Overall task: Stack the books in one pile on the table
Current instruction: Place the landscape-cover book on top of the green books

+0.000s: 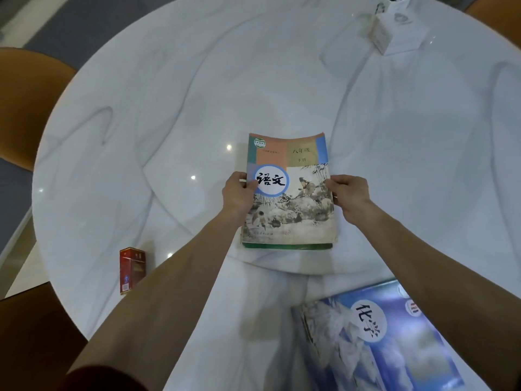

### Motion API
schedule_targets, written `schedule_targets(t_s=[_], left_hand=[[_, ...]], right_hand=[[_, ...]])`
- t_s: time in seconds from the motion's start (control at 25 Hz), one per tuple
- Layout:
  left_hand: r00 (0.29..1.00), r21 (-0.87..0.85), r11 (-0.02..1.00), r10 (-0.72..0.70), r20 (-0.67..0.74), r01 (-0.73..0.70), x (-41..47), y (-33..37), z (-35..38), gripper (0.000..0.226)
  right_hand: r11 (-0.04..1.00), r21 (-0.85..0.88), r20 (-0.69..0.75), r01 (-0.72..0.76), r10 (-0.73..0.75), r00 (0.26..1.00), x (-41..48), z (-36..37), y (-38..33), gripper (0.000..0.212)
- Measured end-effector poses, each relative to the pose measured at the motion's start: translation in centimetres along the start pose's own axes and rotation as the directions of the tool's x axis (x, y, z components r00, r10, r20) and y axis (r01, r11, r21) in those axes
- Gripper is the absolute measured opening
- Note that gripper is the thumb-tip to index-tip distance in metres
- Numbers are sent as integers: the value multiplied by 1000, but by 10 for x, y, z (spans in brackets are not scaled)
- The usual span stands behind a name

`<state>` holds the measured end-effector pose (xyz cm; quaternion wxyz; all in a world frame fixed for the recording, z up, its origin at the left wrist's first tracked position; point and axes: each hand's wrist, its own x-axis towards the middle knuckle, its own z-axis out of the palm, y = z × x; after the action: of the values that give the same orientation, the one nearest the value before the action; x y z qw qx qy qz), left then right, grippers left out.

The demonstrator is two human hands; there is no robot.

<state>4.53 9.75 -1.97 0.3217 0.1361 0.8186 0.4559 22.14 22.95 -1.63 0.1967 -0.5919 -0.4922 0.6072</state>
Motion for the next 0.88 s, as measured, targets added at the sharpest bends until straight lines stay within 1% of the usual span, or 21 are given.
schedule_targets(t_s=[0.12, 0.2, 0.28, 0.36, 0.44, 0.52, 0.6, 0.72, 0.88], left_hand=[[993, 152, 983, 112, -30, -106, 3, -1, 2, 24], [978, 308, 932, 209, -28, -191, 2, -3, 3, 21], [967, 432, 878, 250, -44, -207, -1, -7, 5, 22], [964, 504, 842, 258, -66, -191, -6, -13, 8, 24], [964, 547, 815, 260, -55, -189, -9, -19, 10, 26], [965, 556, 808, 259, -38, -195, -9, -21, 9, 28], [963, 567, 797, 269, -29, -206, -8, -22, 8, 29], [960, 628, 752, 277, -24, -201, -9, -23, 10, 32], [967, 630, 753, 255, -14, -189, -9, -22, 11, 33]], right_hand=[[998, -55, -26, 15, -16, 1000, 7, 3, 6, 17], [994, -101, -59, 28, -34, 998, 8, 5, 10, 17], [979, -191, -98, 67, -87, 991, 7, 7, 11, 16], [947, -301, -131, 109, -154, 979, 4, 8, 14, 16], [908, -393, -118, 141, -202, 972, 3, 10, 18, 19], [881, -445, -88, 162, -223, 971, 4, 11, 21, 22], [875, -459, -85, 156, -218, 972, 5, 11, 22, 25], [865, -474, -69, 163, -221, 973, 5, 11, 22, 32], [834, -530, -38, 153, -203, 978, 5, 10, 17, 28]])
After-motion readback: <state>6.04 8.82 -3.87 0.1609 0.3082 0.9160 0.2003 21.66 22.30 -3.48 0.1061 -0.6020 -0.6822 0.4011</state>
